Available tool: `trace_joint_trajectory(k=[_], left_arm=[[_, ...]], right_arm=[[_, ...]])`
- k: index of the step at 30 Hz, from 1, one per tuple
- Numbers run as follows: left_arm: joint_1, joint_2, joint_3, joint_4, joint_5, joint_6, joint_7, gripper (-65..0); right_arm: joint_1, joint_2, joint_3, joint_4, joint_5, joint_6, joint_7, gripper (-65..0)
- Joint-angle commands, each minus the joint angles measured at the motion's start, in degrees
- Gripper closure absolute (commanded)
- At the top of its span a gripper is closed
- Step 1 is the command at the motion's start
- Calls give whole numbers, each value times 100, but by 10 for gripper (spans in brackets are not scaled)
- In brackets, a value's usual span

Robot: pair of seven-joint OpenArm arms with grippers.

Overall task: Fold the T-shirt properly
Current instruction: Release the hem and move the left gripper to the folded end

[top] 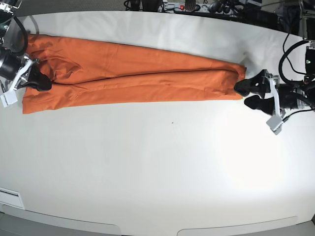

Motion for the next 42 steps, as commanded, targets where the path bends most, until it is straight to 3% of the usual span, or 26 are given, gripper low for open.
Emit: trace_joint_trajectory(k=[1,6,13,20,28,37,42], left_arm=[[-81,-79,-201,68,-111,-13,-26,-451],[-50,-26,-772,66,-26,0,-26,-451],[166,42,-999,66,26,48,-68,-451],[461,302,-1032,66,546,192,-278,-451],[721,796,-1510,61,1270,667,-448,-451],[1506,1283,-2409,61,1307,669,-605,-451],[1633,1569,-2415,50,1364,605,-719,-451]], right_arm=[[46,92,59,70,-68,14,326,0],[39,-50,55,70,-1115,14,1005,0],[-4,-487,48,68,-1770,14,1268,0],[-195,-815,37,44,-2581,14,1801,0],[-273,-831,37,-42,-2752,14,1853,0],[-319,-831,37,-42,-2704,14,1856,0],[-315,-831,37,-42,-2682,14,1858,0]])
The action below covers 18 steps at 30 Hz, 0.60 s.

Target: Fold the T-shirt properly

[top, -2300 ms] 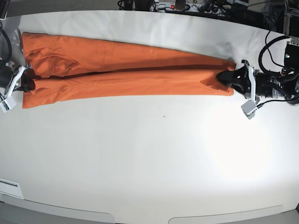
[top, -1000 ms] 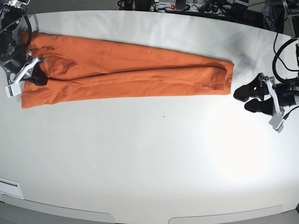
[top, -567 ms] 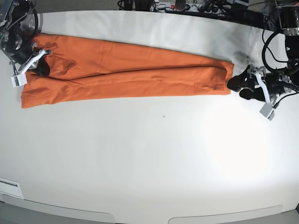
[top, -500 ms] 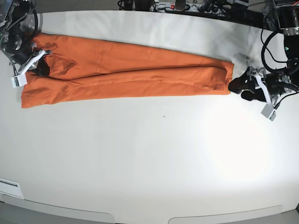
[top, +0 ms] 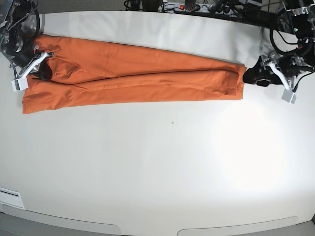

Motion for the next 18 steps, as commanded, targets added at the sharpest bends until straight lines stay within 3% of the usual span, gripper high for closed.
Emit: trace_joint_trajectory(k=[1,6,18], left_arm=[[-52,-57,-35,68,-48,-2,-72,-451],[-68,188,-35,68,98,-4,-258,-451],[-68,205,234,68,184,70,-341,-451]], right_arm=[[15,98,37,72,101,30,92,0],[15,98,37,72,101,30,87,0],[15,101,37,72,103,30,87,0]])
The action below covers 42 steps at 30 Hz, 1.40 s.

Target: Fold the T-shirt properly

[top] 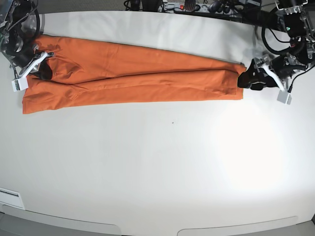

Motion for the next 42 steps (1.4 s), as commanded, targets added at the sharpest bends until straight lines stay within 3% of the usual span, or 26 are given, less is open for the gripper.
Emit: trace_joint_trajectory(k=[1,8,10,12,14,20,30,35,38,42], left_arm=[[-17,-74,144,66,7,33,68,-451],[-35,-72,1012,66,26,31,39,-449],[-37,-74,1034,66,24,31,39,-411],[-37,-76,1032,66,26,31,63,-249],[-35,-74,1032,66,26,26,85,-5],[-35,-76,984,98,-479,0,109,0],[-35,-74,916,1093,-1637,-498,542,0],[-33,-55,916,1668,-1768,-496,686,0],[-35,118,929,1825,-1766,-498,634,0],[-33,621,984,1816,-1716,-603,549,0]], right_arm=[[15,101,37,72,103,30,87,0],[13,98,37,72,101,30,63,0],[15,98,37,72,103,30,44,0],[13,101,37,72,101,30,26,0],[15,98,37,72,103,30,24,0],[13,98,37,72,98,30,15,0],[11,98,37,72,98,30,-66,0],[-2,98,37,72,57,30,-63,0],[-4,98,37,72,55,30,-107,0],[-2,98,37,72,57,30,-109,0]])
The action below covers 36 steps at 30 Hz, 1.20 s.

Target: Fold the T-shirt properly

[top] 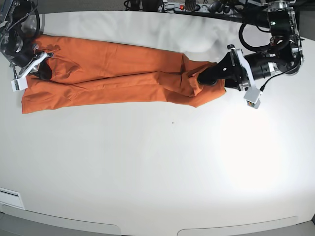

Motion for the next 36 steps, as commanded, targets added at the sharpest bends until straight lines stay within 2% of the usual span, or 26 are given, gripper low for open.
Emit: trace_joint_trajectory(k=[1,4,8,11,14,20,29,33,34,36], left_arm=[[-46,79,39,83,-149,-140,-131,0],[-48,433,249,83,33,-262,-332,0],[-46,826,708,63,837,-312,-966,0],[-46,1003,1128,24,1390,-312,-1351,0],[-46,1088,1510,-2,1735,-312,-1403,0],[-48,1134,1937,-2,2208,-312,-1952,0],[-46,1547,2050,-2,2275,-312,-1930,-2],[-46,1554,2118,-2,2083,-312,-1930,-343],[-46,1554,2142,-2,2061,-312,-1928,-383],[-46,1554,2186,-2,2061,-312,-1930,-390]], right_arm=[[0,98,37,72,20,28,17,0],[-2,98,37,72,15,28,-24,0],[-15,101,37,72,17,28,-46,0],[-15,98,37,72,17,28,-46,0],[-15,101,37,72,20,28,-46,0],[-15,101,37,72,20,28,-46,0],[-15,103,37,72,44,28,-114,0],[-15,103,37,72,46,28,-133,0],[-15,103,37,72,46,28,-133,0],[-15,103,37,72,52,28,-133,0]])
